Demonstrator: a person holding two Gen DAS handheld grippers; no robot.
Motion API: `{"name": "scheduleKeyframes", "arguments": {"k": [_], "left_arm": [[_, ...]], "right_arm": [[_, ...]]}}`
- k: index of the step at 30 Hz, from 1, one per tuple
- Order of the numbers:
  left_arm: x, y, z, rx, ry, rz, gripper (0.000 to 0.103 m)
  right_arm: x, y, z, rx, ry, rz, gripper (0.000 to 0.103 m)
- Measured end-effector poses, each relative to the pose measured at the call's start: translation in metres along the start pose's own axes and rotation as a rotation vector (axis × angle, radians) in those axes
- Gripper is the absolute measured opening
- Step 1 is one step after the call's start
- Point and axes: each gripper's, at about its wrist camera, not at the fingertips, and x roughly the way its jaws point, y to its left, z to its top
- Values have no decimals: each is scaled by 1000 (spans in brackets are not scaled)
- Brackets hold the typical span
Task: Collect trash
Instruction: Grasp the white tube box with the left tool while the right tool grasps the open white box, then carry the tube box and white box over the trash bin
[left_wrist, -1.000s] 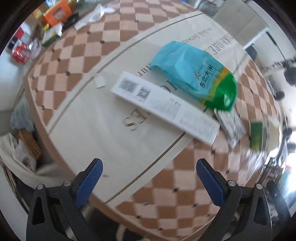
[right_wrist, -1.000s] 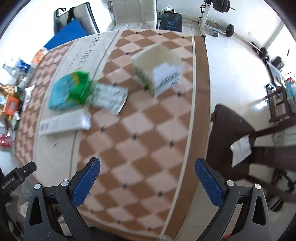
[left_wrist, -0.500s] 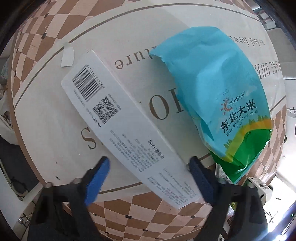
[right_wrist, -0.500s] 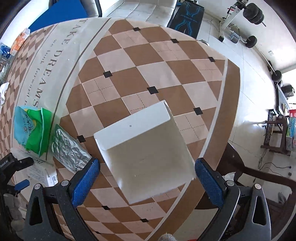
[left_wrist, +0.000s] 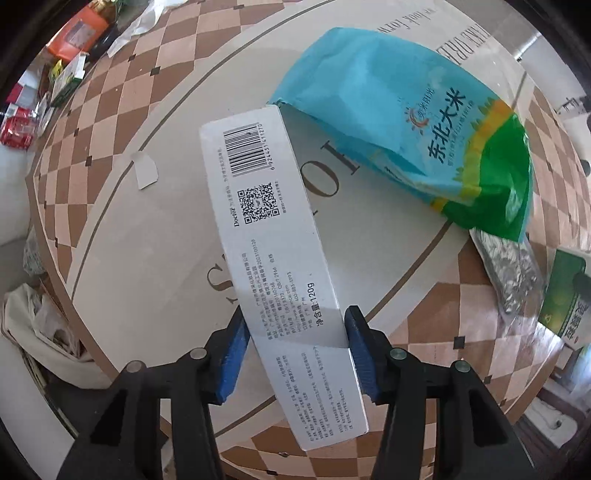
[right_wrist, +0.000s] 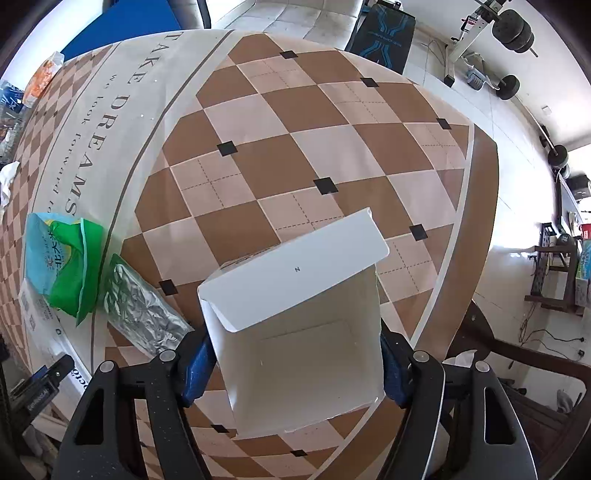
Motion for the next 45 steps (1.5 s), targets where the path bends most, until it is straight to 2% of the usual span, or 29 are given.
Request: {"name": "scheduleKeyframes", "arguments": {"k": [7,11,15,16,17,19,25,30,35,40,45], "left_arm": [[-33,16,-52,121,-106,20,47],[-55,27,-83,176,-165,-2,47],[-72,38,-96,221,-198,-48,47],[-76,46,-103,236,-208,-61,47],[-77,53,-94,248,-214,-68,47],[-80,74,-105,271,-225,-95,47],[-74,141,-163,292,-203,-141,47],[-50,184,-210,318,-156,-121,47],[-6,212,-241,305,-80,-91,47],[64,217,-243,268,9,-83,47],[155,207,-225,251,83,-100,47]], "right_arm": [[-26,-1,-51,72,-51,63,73],[-46,9,-100,128,-81,112,72],[-62,30,-154,162,-101,160,72],[-66,38,-170,166,-105,171,72],[-69,47,-188,174,-109,189,72],[-76,63,-219,188,-119,217,72],[-82,115,-318,209,-125,329,72],[-65,160,-401,199,-81,380,72],[-20,194,-472,179,19,393,72],[53,215,-516,149,131,352,72],[147,228,-537,154,201,302,72]]}}
